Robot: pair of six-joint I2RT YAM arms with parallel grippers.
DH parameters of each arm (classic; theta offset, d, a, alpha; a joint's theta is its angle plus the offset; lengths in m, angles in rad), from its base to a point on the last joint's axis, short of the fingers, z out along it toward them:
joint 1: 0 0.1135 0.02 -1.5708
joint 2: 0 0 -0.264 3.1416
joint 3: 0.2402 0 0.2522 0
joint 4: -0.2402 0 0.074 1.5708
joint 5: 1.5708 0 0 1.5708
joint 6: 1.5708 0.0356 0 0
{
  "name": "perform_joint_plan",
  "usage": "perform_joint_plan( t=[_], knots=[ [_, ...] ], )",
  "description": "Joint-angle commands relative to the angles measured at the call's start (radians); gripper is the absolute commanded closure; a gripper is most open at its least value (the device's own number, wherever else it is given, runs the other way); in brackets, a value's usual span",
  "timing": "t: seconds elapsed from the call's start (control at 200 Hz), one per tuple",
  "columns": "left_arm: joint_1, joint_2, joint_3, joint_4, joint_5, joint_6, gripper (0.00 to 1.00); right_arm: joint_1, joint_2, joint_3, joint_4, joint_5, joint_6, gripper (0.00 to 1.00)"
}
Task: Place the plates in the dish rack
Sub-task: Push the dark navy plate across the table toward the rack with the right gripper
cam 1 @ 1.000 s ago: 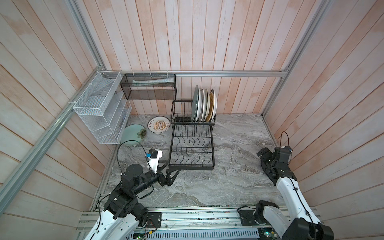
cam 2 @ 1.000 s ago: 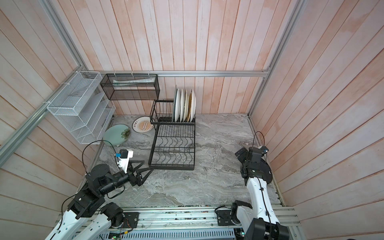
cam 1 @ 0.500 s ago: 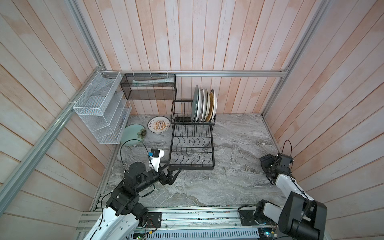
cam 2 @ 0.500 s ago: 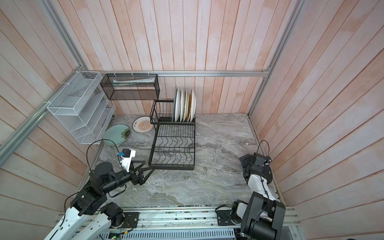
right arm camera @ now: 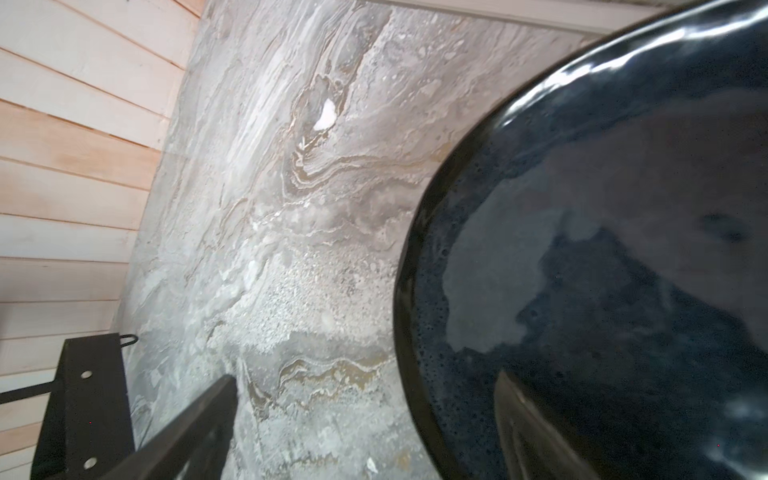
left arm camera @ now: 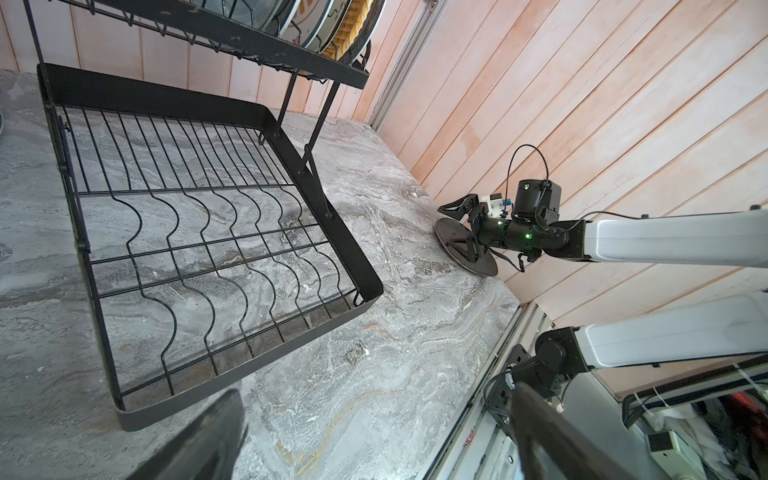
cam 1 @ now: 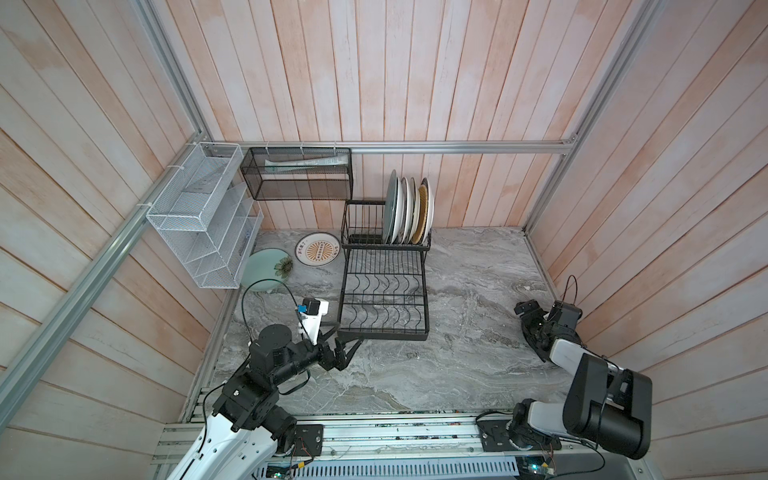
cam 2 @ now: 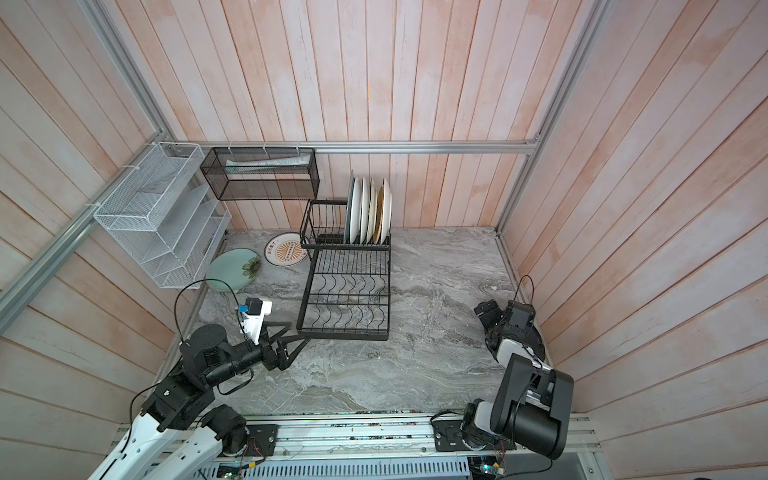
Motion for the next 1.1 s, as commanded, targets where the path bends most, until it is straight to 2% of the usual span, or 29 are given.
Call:
perform_joint_plan(
  t=[0.0, 0.23, 0.375, 0.49, 0.805, 0.955, 1.095],
  knots=[
    [0.001, 0.001, -0.010, 0.016, -0.006, 0.010, 0.00, 0.022, 0.025, -0.052, -0.064, -0.086, 0.052, 0.03],
    [0.001, 0.002, -0.011, 0.016, -0.011, 0.005, 0.00, 0.060, 0.031, -0.080, -0.016, -0.166, 0.118, 0.03],
    [0.001, 0.004, -0.010, 0.014, -0.015, 0.006, 0.00, 0.060, 0.017, -0.052, -0.042, -0.135, 0.099, 0.03],
    [0.001, 0.005, -0.010, 0.014, -0.016, 0.007, 0.00, 0.077, 0.024, -0.048, -0.027, -0.151, 0.129, 0.03],
    [0.000, 0.003, -0.009, 0.011, -0.020, 0.006, 0.00, 0.086, 0.119, -0.034, 0.008, -0.161, 0.136, 0.03],
    [0.002, 0.002, -0.009, 0.010, -0.021, 0.007, 0.00, 0.126, 0.163, -0.035, 0.034, -0.197, 0.160, 0.03],
    [0.000, 0.001, -0.009, 0.011, -0.022, 0.009, 0.00, 0.226, 0.160, -0.036, 0.027, -0.180, 0.176, 0.03]
  ],
)
